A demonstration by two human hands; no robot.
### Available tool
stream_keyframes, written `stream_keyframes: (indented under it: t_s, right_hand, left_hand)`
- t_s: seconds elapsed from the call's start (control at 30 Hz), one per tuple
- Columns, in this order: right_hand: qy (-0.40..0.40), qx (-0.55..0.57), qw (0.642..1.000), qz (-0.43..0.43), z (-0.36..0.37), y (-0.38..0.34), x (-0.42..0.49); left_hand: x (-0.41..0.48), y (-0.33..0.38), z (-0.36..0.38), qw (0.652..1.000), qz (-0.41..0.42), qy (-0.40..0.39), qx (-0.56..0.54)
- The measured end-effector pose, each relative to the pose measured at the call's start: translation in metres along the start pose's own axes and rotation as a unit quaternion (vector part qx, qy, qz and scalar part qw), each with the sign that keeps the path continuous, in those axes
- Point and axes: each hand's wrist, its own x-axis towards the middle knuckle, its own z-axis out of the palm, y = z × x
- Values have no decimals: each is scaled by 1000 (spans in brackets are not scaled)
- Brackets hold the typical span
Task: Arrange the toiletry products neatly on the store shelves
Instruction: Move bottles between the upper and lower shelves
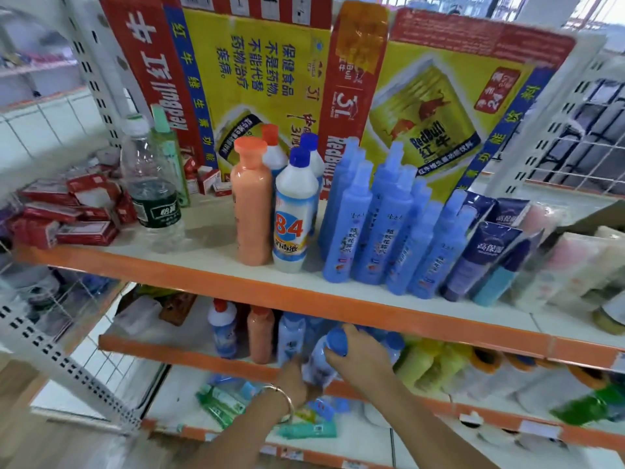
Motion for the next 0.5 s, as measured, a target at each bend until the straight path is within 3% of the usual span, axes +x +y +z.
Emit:
stream_keyframes:
  t_s: [0.1, 0.27, 0.33, 0.4, 0.5]
  right_hand:
    - [22, -2, 1000, -15, 15, 7, 21]
    - [28, -40, 998, -36, 34, 25, 46]
    - [-20, -21, 999, 27, 35, 26, 53]
    - [-88, -42, 995, 20, 41, 31, 63]
    - [-116, -83, 990, 0, 39, 23, 72]
  left_hand:
    - [13, -35, -16, 998, -50, -3, -35]
    - [18, -72, -44, 980, -72, 123, -142]
    - [17, -77, -55, 976, -81, 130, -158]
    - [20, -82, -65, 973, -68, 144, -164]
    - [23, -80, -86, 961, -55, 207, -172]
